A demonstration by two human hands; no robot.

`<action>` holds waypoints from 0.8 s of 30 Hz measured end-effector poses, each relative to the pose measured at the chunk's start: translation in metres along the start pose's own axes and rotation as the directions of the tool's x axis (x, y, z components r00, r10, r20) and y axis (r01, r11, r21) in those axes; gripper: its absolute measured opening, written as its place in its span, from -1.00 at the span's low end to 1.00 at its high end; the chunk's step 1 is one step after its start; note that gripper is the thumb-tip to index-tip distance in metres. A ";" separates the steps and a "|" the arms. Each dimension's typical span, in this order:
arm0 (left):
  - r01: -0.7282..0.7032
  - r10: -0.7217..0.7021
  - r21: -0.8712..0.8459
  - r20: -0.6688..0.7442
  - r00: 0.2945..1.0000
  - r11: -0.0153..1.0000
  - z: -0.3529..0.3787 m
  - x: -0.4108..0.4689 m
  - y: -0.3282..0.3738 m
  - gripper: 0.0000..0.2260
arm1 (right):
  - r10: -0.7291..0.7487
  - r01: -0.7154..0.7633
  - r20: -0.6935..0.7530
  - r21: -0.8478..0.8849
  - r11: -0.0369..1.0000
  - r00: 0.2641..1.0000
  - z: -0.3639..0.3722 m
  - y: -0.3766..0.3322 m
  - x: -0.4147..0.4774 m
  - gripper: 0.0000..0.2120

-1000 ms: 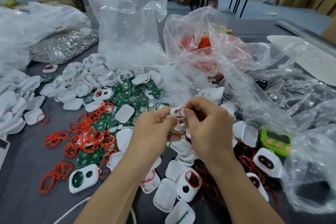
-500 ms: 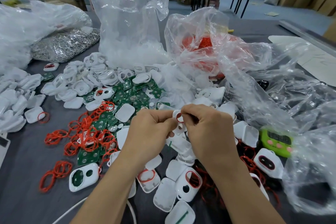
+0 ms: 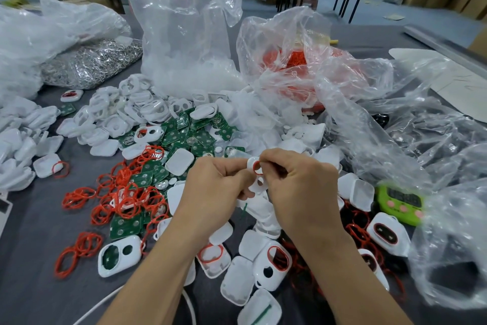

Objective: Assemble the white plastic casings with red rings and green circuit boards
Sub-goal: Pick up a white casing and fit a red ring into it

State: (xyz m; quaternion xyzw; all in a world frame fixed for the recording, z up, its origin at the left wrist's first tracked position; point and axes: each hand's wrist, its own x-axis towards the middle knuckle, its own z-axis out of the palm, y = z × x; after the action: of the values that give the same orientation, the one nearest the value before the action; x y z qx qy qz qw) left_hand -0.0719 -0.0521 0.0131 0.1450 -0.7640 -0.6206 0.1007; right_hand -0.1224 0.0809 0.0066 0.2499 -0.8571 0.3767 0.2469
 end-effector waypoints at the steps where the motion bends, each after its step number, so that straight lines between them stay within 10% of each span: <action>1: -0.005 0.006 0.005 -0.004 1.000 1.000 0.000 0.000 0.000 -0.66 | 0.001 -0.001 0.000 -0.009 1.000 1.000 0.001 0.000 0.000 -0.85; 24: -0.119 0.120 0.020 -0.112 0.986 0.993 0.004 -0.003 -0.006 -0.80 | -0.053 0.058 -0.061 0.083 0.995 0.997 0.007 -0.012 -0.009 -0.74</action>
State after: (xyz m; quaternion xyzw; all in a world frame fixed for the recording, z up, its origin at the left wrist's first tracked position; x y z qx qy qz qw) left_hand -0.0700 -0.0487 0.0069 0.1346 -0.7686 -0.5990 0.1798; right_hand -0.1104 0.0705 0.0030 0.2724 -0.8256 0.4128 0.2717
